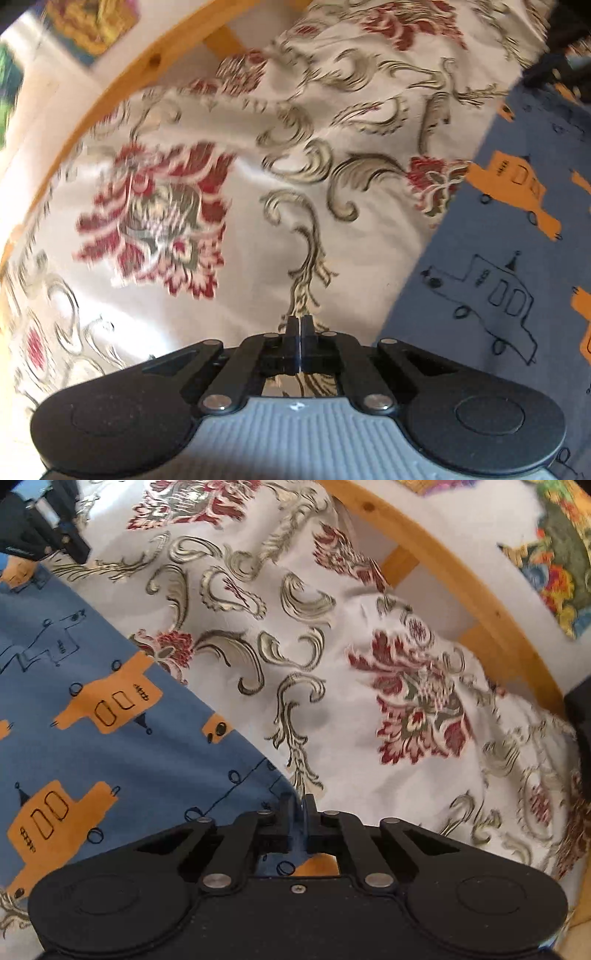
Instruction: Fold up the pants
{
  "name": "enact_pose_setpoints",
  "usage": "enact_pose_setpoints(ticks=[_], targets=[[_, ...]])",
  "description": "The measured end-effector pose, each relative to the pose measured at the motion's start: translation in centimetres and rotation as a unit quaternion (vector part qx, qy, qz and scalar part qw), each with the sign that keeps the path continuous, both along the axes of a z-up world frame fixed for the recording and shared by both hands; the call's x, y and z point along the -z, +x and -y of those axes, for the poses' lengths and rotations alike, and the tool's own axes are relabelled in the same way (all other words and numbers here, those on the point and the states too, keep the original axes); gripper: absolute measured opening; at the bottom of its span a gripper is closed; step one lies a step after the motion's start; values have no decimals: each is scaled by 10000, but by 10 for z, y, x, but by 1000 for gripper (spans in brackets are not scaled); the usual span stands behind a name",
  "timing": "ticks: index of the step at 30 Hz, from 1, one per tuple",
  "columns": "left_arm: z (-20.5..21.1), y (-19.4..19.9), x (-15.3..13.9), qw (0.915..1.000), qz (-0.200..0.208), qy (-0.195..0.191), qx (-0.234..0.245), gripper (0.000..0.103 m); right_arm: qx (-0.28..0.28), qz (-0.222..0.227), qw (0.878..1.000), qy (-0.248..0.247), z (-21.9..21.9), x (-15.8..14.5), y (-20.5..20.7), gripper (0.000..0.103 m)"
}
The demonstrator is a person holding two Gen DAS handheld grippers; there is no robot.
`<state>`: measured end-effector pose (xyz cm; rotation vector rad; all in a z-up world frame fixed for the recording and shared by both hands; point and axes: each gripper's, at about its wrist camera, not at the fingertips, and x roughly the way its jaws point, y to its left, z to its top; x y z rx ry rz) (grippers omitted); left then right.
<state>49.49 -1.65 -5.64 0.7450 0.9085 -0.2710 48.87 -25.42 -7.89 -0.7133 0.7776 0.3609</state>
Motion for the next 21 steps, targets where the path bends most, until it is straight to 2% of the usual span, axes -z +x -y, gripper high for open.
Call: enact_pose_setpoints(ticks=[2, 4, 6, 7, 9, 10, 11, 14, 17, 18, 20, 21], targets=[[-10, 1, -1, 9998, -66, -179, -64, 3, 158, -34, 9997, 183, 4, -1, 3, 22], [-24, 2, -7, 9985, -185, -498, -135, 15, 282, 16, 9990, 340, 7, -4, 0, 39], [-37, 2, -16, 9958, -259, -862, -189, 21, 361, 143, 9980, 504, 10, -10, -5, 75], [-45, 1, -21, 9939, -307, -1043, -180, 28, 330, 199, 9972, 648, 11, -14, -9, 81], [-59, -4, -32, 9910, -333, -1293, -113, 65, 191, 221, 9949, 965, 11, -23, -17, 90], [-65, -7, -36, 9897, -326, -1395, -41, 71, 68, 162, 9928, 1185, 9, -27, -20, 91], [-70, -10, -40, 9884, -344, -1477, 39, 73, -97, 75, 9902, 1388, 7, -31, -23, 96], [-84, -18, -46, 9845, -645, -1615, 245, 79, -831, -285, 9810, 1729, -11, -38, -25, 100], [-88, -26, -39, 9830, -1009, -1479, 405, 80, -1259, -732, 9764, 1596, -38, -34, -11, 99], [-87, -29, -35, 9835, -1093, -1369, 458, 77, -1315, -899, 9753, 1529, -45, -32, -4, 94], [-84, -34, -27, 9858, -1140, -1116, 523, 65, -1322, -1216, 9744, 1353, -58, -25, 11, 85], [-82, -35, -23, 9867, -1170, -1004, 512, 54, -1294, -1278, 9753, 1256, -62, -23, 17, 81]])
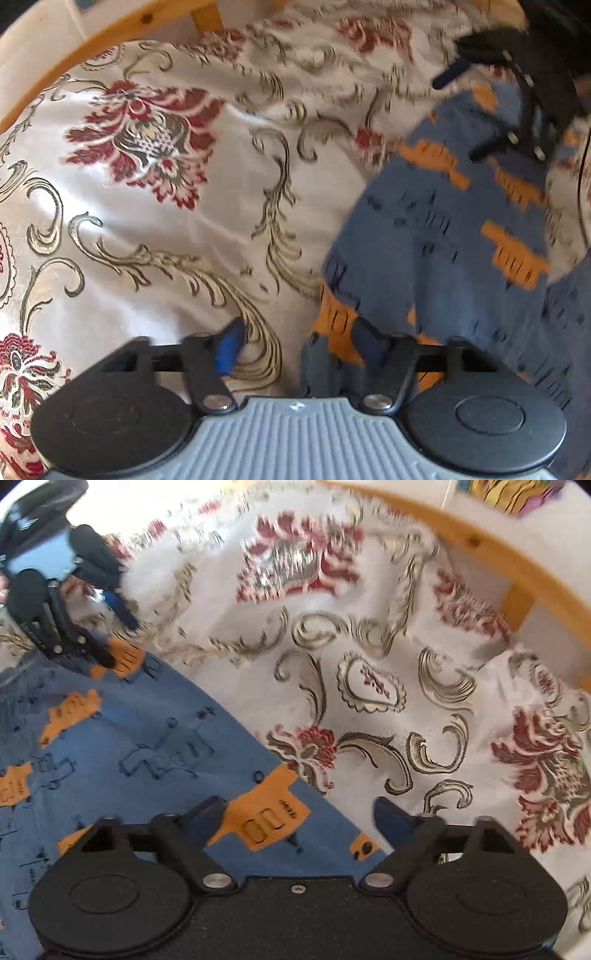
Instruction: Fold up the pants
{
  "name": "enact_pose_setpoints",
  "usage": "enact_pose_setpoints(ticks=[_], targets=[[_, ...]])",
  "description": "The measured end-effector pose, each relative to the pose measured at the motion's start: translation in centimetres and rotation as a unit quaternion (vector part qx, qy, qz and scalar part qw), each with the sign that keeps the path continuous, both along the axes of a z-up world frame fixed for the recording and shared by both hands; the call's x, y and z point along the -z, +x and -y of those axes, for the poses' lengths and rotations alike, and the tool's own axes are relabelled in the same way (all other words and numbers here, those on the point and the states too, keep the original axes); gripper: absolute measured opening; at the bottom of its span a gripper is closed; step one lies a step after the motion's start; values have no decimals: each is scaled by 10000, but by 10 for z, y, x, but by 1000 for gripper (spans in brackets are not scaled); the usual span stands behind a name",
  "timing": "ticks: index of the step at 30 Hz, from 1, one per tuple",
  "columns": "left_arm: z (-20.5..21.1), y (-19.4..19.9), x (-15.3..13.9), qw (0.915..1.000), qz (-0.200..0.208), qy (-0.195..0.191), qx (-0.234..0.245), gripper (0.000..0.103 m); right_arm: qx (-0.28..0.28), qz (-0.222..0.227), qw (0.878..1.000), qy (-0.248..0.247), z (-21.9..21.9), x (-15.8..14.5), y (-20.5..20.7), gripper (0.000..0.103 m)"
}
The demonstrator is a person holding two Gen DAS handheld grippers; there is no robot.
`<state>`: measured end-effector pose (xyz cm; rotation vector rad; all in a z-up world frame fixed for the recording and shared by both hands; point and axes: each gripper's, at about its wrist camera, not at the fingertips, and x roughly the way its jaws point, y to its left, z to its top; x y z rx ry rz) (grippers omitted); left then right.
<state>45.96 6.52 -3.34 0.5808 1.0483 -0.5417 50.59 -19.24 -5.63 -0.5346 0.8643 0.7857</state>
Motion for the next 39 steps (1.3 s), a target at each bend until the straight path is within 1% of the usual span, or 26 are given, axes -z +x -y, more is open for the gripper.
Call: enact_pose_setpoints(ticks=[1, 2, 3, 4, 5, 7, 8, 9, 10, 11, 12, 13, 14, 15, 16, 18, 19, 22, 25, 28, 31, 33, 37, 39], targets=[[1, 0, 4, 10000, -51, 68, -11, 46, -1, -62, 9999, -129, -3, 2, 8, 80], [3, 1, 7, 9999, -122, 95, -38, 43, -13, -142, 9996, -225, -5, 5, 14, 78], [2, 2, 10, 9997, -236, 66, -46, 35, -44, -234, 9992, -327, -6, 7, 19, 78], [2, 3, 11, 9994, -328, 26, -45, 32, -104, -346, 9983, -467, -6, 8, 24, 78], [2, 5, 12, 9991, -414, -3, -28, 31, -126, -429, 9975, -545, -5, 9, 27, 77], [2, 8, 14, 9990, -437, -17, 30, 31, -155, -698, 9955, -614, -2, 10, 34, 71], [2, 10, 13, 9989, -468, -38, 23, 31, -145, -793, 9946, -649, -1, 12, 37, 65], [1, 13, 13, 9985, -531, -95, -15, 31, -122, -870, 9937, -690, 0, 13, 38, 55], [1, 17, 13, 9982, -583, -150, -62, 31, -112, -926, 9928, -747, 1, 15, 39, 47], [0, 21, 14, 9977, -638, -199, -99, 31, -117, -933, 9924, -788, 2, 18, 39, 29], [0, 23, 14, 9975, -659, -224, -118, 31, -136, -880, 9927, -818, 1, 18, 37, 7], [0, 24, 15, 9974, -665, -222, -142, 28, -174, -778, 9937, -791, 1, 18, 34, 0], [0, 25, 15, 9973, -680, -224, -147, 25, -209, -695, 9949, -707, 2, 16, 30, 0], [-1, 25, 14, 9971, -695, -252, -152, 18, -245, -673, 9954, -636, 4, 15, 26, 0], [-1, 24, 14, 9969, -719, -266, -165, 15, -271, -616, 9957, -632, 6, 14, 23, 0], [0, 22, 15, 9974, -669, -210, -188, 6, -316, -482, 9964, -624, 8, 12, 16, 0], [1, 20, 15, 9979, -591, -156, -209, 4, -311, -348, 9971, -609, 11, 8, 10, 0], [4, 12, 10, 9991, -338, -70, -235, 3, -269, 13, 9983, -515, 12, -1, 0, 0], [6, 5, 4, 9998, -149, -5, -143, 3, -101, 342, 9987, -360, 18, -13, -12, 0], [5, -3, 0, 9999, -28, 126, -104, 3, -1, 514, 9981, -339, 22, -17, -23, 0], [4, -10, -6, 9998, 144, 77, -129, 2, 63, 685, 9970, -367, 24, -20, -40, 0], [6, -17, -13, 9994, 327, 67, -102, 1, 124, 795, 9962, -336, 26, -23, -51, 0], [12, -34, -25, 9975, 667, 219, -32, 1, 305, 1134, 9928, -242, 30, -37, -79, 0], [15, -44, -32, 9966, 790, 237, 49, 1, 376, 1277, 9909, -213, 33, -47, -96, 0]])
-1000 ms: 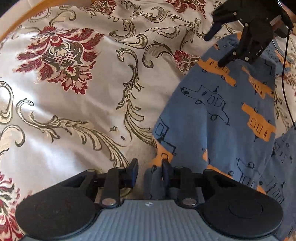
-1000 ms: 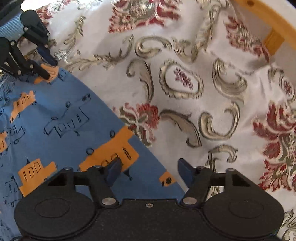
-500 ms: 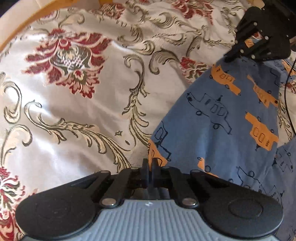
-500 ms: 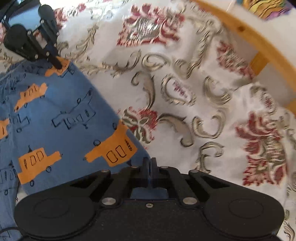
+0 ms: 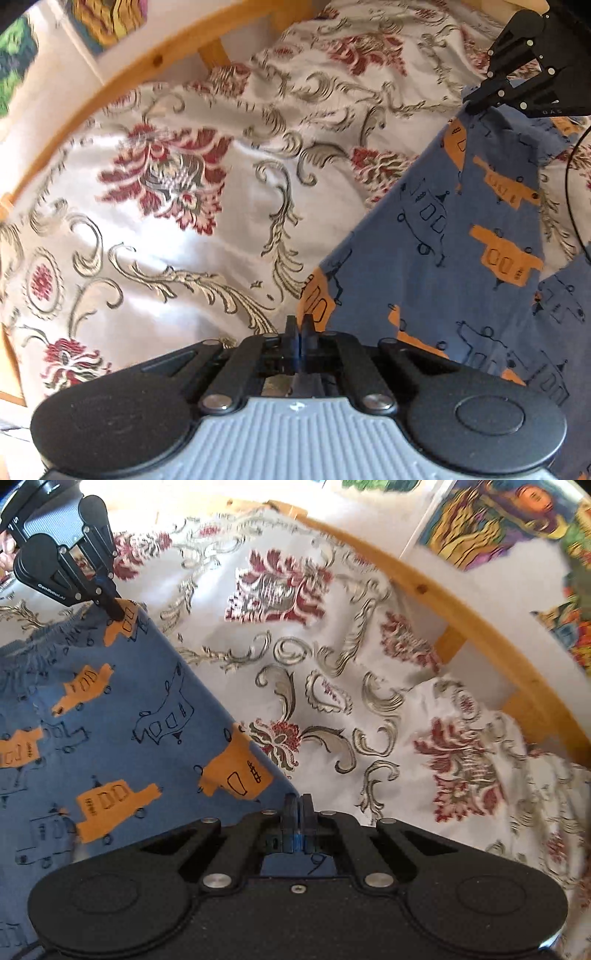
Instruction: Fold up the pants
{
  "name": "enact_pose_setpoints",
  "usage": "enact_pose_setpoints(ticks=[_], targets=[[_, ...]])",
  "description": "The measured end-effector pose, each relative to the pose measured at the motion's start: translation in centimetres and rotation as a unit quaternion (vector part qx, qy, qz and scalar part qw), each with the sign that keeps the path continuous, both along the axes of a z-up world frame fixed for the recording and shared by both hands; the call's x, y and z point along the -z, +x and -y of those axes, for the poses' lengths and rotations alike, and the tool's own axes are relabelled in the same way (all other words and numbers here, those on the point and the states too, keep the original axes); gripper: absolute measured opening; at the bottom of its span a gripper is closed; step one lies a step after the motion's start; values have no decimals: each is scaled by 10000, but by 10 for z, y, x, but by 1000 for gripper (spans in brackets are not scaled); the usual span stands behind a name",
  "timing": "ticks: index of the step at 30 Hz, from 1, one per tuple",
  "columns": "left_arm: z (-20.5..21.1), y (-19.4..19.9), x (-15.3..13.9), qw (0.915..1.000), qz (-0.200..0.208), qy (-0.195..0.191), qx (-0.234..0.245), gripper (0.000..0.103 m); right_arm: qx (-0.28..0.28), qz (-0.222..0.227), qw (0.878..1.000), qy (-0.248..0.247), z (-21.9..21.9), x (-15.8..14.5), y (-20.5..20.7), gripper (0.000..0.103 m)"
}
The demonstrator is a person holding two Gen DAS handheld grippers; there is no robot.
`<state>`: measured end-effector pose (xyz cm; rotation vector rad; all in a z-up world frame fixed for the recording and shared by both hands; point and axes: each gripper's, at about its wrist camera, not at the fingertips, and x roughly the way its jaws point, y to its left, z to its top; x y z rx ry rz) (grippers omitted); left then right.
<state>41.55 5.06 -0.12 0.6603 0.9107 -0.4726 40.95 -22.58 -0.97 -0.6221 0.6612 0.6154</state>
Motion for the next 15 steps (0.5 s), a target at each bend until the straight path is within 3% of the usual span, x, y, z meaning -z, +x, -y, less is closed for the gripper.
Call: enact_pose_setpoints(ticks=[8, 15], targets=[[-1, -58, -27, 9975, 599, -65, 358, 1, 220, 580, 9980, -126, 2, -34, -96, 0], [-2, -126, -37, 9942, 876, -53, 618, 1, 561, 833, 9946, -259, -8, -32, -186, 0]])
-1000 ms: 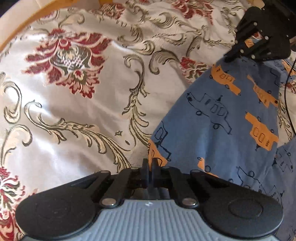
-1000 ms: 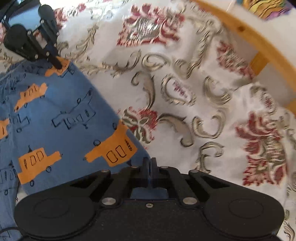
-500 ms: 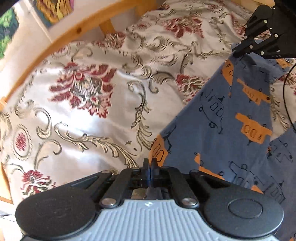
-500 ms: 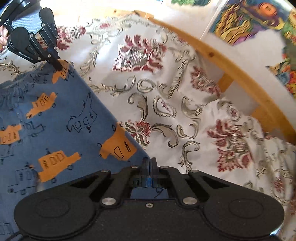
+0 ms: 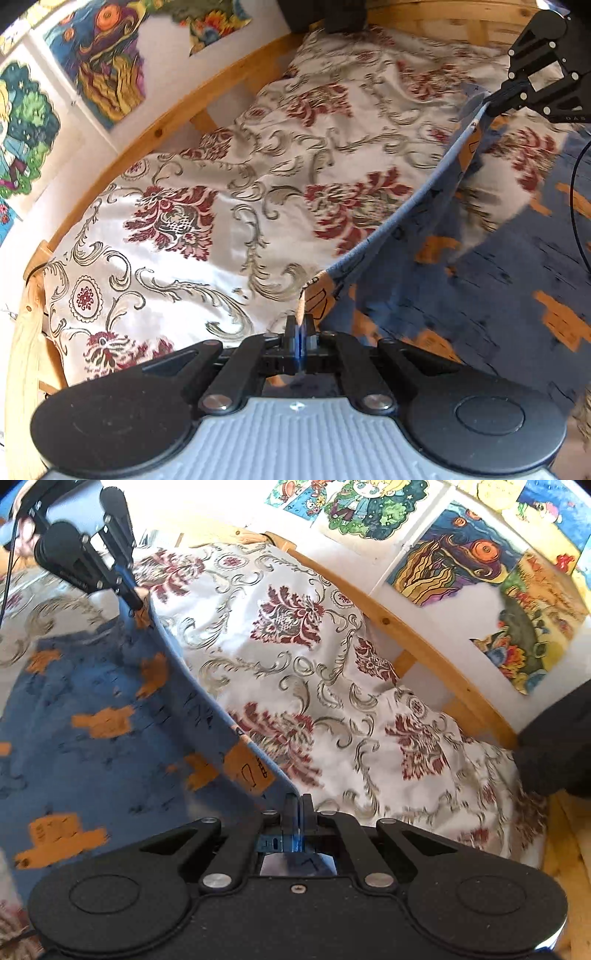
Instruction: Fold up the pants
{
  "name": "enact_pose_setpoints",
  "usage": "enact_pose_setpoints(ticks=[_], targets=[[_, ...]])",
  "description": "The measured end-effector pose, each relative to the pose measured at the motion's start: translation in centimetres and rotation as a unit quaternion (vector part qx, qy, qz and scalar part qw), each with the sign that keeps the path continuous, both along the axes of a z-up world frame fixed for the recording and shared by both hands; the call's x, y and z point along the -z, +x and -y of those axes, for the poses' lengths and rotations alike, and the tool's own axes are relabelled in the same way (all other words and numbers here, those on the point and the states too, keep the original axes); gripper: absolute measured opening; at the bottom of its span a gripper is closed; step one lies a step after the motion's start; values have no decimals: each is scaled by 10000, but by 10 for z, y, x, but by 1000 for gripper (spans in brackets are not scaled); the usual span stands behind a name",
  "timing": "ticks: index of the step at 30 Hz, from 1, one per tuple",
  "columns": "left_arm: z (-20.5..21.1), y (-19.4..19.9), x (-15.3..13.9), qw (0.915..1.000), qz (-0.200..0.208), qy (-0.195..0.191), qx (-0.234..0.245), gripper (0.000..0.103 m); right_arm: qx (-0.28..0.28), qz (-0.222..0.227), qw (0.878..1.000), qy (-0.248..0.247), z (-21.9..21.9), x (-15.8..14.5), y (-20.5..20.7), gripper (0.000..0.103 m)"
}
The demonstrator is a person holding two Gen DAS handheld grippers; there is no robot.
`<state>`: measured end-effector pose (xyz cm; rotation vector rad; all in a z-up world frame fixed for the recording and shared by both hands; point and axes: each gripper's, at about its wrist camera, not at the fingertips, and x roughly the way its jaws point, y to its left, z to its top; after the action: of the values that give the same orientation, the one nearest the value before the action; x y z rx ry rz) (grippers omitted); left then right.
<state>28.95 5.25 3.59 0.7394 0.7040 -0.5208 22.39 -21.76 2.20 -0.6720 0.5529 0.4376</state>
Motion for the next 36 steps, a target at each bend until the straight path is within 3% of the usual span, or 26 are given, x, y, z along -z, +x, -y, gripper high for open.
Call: enact_pose_setpoints(ticks=[9, 12, 17, 25, 36], targets=[[-6, -87, 33, 9988, 23, 303, 379, 1, 200, -6, 9993, -318, -20, 40, -90, 0], [-8, -106, 47, 9982, 45, 416, 425, 1, 62, 216, 9971, -733, -32, 56, -114, 0], [-10, -123, 62, 9975, 52, 538, 451, 1, 2, 327, 9945, -999, -46, 77, -143, 0], [-7, -144, 85, 9913, 275, 1089, 684, 1, 94, 203, 9952, -957, -51, 105, -156, 0], [-12, -150, 83, 9916, 533, 976, 658, 1, 159, 346, 9951, -912, -53, 93, -170, 0]])
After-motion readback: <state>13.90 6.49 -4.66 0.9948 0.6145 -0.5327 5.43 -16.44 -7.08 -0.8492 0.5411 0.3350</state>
